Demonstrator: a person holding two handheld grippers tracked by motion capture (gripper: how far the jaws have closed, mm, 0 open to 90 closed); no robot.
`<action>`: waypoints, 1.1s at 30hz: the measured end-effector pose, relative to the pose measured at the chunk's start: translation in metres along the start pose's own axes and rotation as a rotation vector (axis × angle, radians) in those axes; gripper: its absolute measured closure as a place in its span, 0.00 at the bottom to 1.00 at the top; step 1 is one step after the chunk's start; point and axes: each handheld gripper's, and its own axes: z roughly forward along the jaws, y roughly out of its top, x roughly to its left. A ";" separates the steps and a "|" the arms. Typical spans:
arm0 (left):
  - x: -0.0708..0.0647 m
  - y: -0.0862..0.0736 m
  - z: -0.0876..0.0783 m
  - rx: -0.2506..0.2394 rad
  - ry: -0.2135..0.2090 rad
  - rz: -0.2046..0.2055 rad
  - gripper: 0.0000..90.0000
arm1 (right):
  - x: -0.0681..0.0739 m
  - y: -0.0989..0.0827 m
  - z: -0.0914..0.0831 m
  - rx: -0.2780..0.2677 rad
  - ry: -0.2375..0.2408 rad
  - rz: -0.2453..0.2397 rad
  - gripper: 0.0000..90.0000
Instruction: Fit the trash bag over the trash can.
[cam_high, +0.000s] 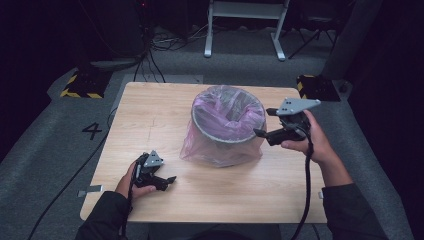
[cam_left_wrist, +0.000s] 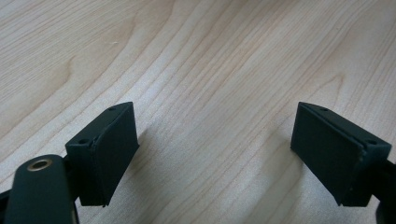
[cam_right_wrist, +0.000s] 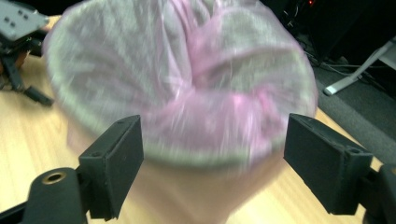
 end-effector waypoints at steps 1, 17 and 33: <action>0.000 0.000 0.000 -0.001 0.000 -0.001 0.16 | 0.002 -0.006 -0.004 0.000 -0.007 -0.003 0.22; 0.000 0.000 0.000 0.001 0.006 -0.005 0.16 | 0.022 -0.098 -0.014 0.090 -0.091 0.011 0.21; 0.000 0.000 0.000 0.001 0.006 -0.004 0.16 | 0.022 -0.192 0.026 0.190 -0.015 0.158 0.21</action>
